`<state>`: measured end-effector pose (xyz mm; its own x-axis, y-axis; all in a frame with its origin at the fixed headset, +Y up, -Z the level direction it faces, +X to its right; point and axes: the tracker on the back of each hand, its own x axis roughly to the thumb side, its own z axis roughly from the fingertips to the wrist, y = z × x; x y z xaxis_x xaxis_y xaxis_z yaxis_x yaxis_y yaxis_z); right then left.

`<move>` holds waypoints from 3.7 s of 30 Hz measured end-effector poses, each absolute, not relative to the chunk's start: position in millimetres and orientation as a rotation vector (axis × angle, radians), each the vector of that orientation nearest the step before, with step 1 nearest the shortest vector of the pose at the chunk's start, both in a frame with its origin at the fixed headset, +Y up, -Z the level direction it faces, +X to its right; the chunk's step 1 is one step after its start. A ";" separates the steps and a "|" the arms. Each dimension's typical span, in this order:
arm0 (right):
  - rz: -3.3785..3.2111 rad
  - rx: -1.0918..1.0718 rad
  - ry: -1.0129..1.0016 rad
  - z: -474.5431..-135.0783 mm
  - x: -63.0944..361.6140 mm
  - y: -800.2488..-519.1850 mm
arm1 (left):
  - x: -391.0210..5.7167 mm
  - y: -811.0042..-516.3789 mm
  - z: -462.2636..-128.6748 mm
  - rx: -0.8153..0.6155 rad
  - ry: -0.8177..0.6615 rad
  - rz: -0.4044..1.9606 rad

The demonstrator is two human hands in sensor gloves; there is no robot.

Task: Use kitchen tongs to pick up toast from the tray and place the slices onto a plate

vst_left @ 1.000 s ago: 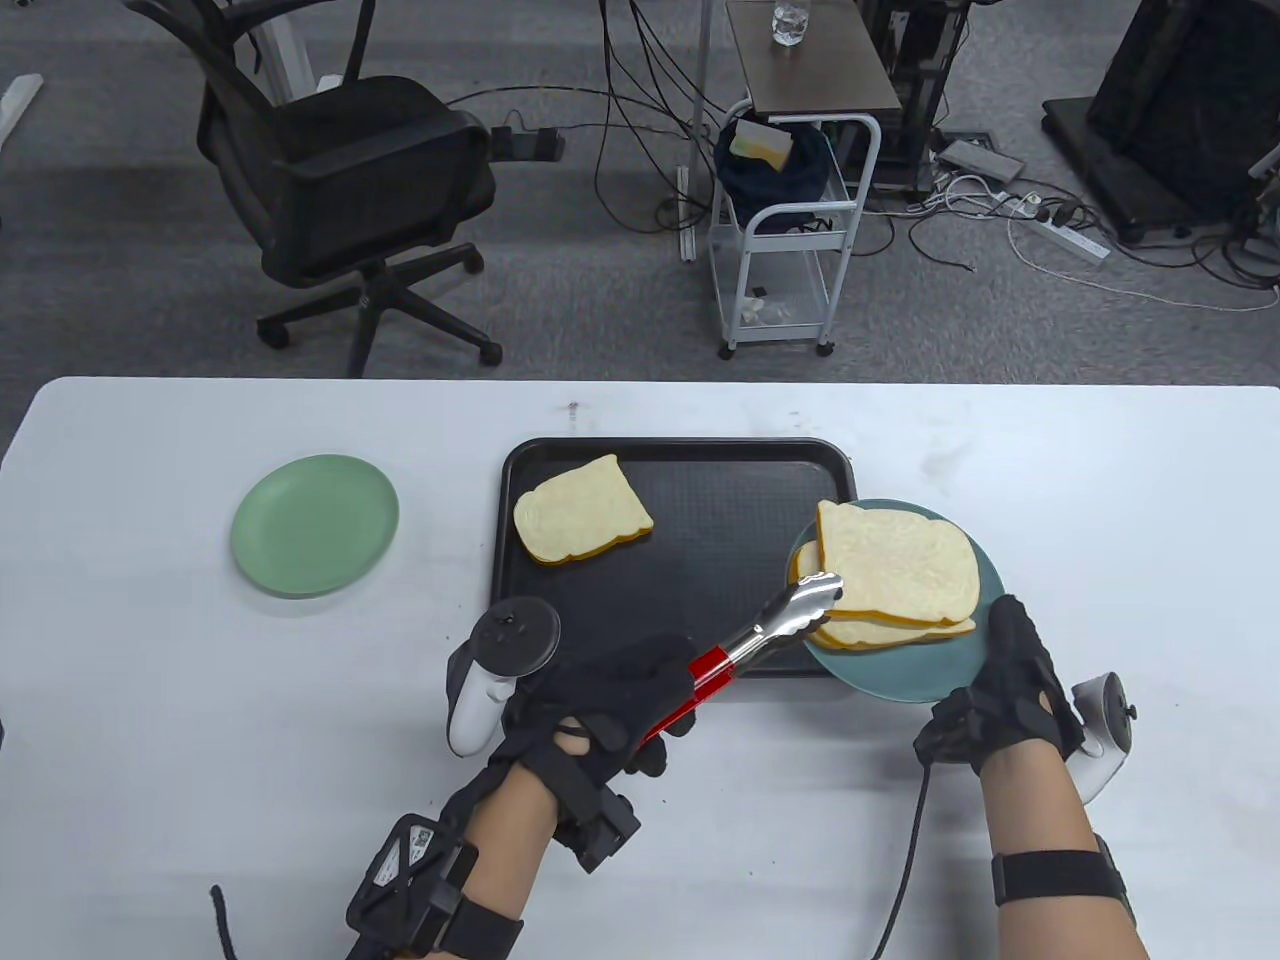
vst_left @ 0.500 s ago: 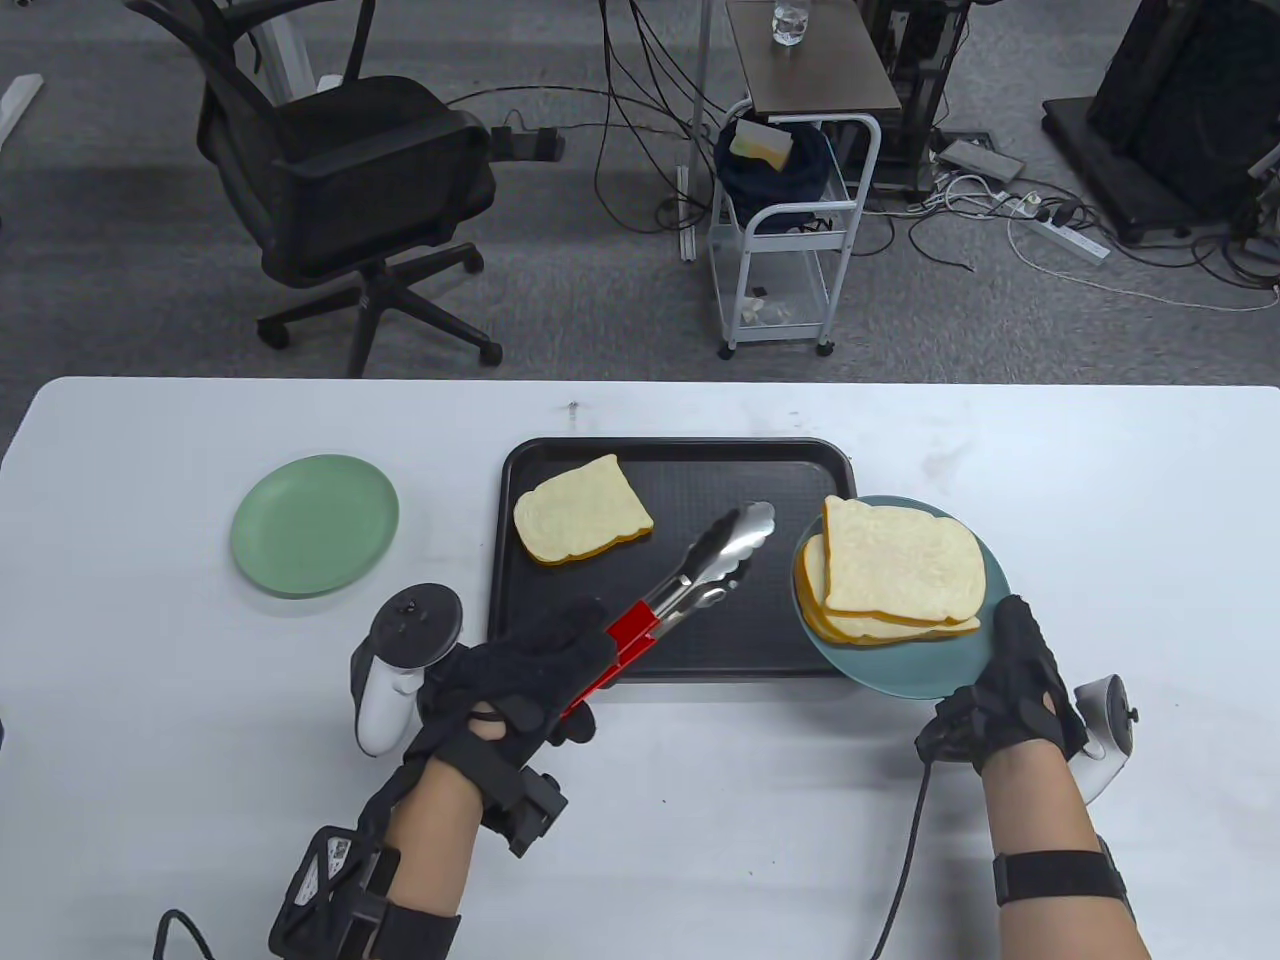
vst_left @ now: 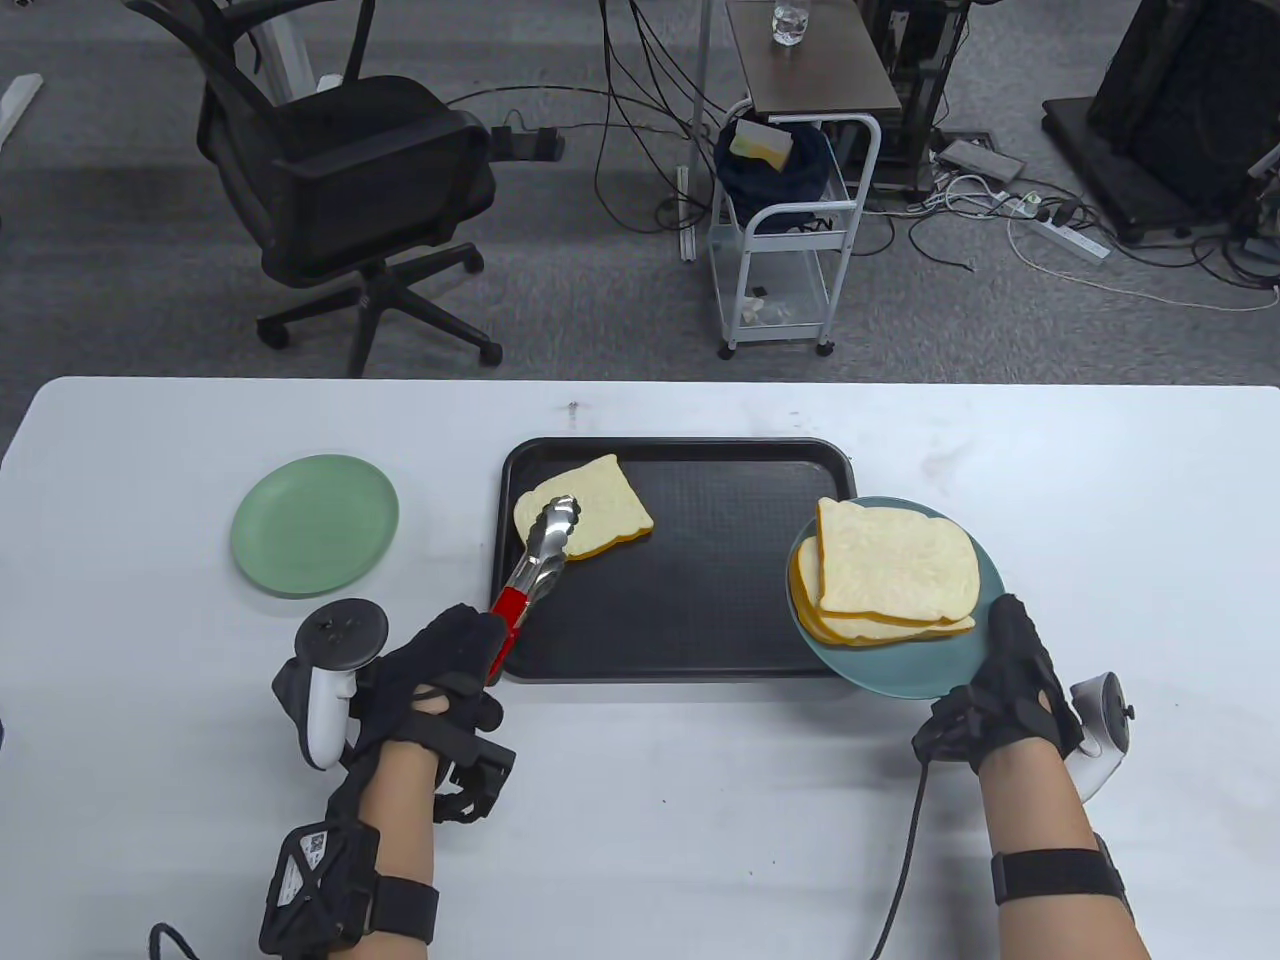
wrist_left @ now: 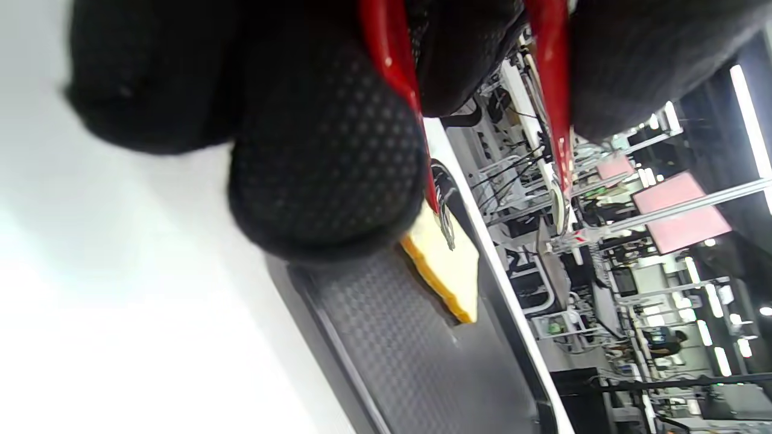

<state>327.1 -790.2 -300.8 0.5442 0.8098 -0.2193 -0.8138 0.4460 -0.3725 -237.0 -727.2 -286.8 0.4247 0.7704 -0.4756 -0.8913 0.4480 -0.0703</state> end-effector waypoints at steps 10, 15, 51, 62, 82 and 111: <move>1.011 -0.467 0.013 -302.0 327.6 -790.5 | -244.4 -744.2 -290.6 -0.360 0.503 0.989; 1.006 -0.464 0.012 -302.3 327.7 -790.3 | -242.9 -752.8 -295.3 -0.371 0.516 1.018; 0.988 -0.480 0.011 -300.7 329.8 -790.7 | -224.1 -782.4 -357.9 -0.394 0.515 1.207; 1.003 -0.487 0.001 -301.1 331.2 -790.8 | -157.1 -634.3 -336.1 -0.318 -0.029 1.337; 1.005 -0.483 -0.012 -301.5 334.3 -790.7 | -47.3 -673.3 -304.5 -0.544 -0.244 1.132; 1.031 -0.509 -0.035 -300.3 338.0 -792.0 | -311.1 -686.6 -335.9 -0.005 0.555 0.682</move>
